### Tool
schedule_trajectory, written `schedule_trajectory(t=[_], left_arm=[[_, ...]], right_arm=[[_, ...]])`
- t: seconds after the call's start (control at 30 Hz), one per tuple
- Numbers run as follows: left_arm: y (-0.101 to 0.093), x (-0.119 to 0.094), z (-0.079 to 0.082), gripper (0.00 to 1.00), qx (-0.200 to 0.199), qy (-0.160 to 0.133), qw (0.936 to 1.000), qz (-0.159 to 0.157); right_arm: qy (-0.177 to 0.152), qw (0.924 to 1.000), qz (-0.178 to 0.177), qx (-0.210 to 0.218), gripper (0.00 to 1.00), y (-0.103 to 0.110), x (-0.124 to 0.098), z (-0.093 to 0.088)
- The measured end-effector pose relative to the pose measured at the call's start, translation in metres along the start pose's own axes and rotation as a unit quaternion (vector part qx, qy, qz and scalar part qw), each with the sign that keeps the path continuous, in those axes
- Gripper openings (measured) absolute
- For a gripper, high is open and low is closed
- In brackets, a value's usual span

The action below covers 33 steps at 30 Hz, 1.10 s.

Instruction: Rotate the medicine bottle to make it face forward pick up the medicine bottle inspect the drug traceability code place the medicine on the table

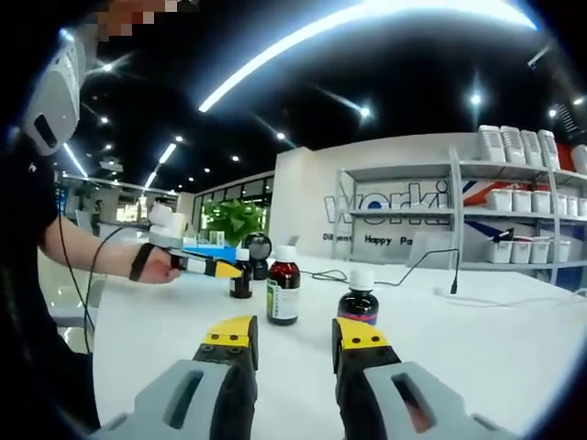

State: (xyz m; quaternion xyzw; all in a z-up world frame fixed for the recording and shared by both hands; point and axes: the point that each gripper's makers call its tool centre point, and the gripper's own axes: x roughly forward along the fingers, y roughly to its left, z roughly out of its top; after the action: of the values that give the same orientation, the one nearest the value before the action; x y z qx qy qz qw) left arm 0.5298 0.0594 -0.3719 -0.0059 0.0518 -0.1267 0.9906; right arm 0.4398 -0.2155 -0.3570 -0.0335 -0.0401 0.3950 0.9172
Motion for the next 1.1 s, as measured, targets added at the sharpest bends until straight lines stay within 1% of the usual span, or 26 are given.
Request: schedule_trajectory(t=[0.07,0.13,0.3,0.47,0.57,0.67,0.8,0.93,1.0,1.1], left_arm=[[-0.001,0.004,-0.001,0.33,0.005,0.001,1.0000,-0.001],[0.000,0.010,-0.001,0.33,-0.002,-0.001,1.0000,0.000],[0.002,0.019,-0.004,0.32,-0.001,0.005,1.0000,0.007],[-0.002,0.019,-0.005,0.29,0.002,0.005,1.0000,0.007],[0.000,0.019,-0.005,0.26,0.012,0.002,0.9998,0.013],[-0.001,0.021,-0.006,0.26,0.022,0.000,0.9997,0.005],[0.001,0.019,-0.005,0.25,0.026,-0.007,0.9996,0.007],[0.003,0.020,-0.004,0.24,0.019,-0.007,0.9998,0.003],[0.003,0.017,-0.004,0.24,0.013,-0.008,0.9999,0.003],[-0.005,0.011,-0.004,0.24,0.008,-0.007,0.9999,-0.007]], right_arm=[[-0.001,1.0000,0.001,0.000,0.27,0.000,0.000,0.000],[-0.001,1.0000,0.001,0.000,0.27,0.001,0.000,0.000],[-0.002,1.0000,0.002,0.002,0.27,0.001,0.000,0.001],[-0.002,1.0000,0.002,-0.002,0.27,0.001,0.000,0.001],[-0.003,1.0000,0.001,0.001,0.27,0.000,0.000,0.001],[-0.004,1.0000,0.001,0.002,0.26,0.000,0.000,0.002],[-0.003,1.0000,0.001,-0.001,0.26,0.001,0.000,0.002],[-0.001,1.0000,0.001,-0.005,0.26,0.001,0.000,0.001],[0.000,1.0000,0.000,-0.006,0.26,0.001,0.000,0.001],[0.001,1.0000,-0.001,-0.006,0.26,0.001,0.001,0.001]])
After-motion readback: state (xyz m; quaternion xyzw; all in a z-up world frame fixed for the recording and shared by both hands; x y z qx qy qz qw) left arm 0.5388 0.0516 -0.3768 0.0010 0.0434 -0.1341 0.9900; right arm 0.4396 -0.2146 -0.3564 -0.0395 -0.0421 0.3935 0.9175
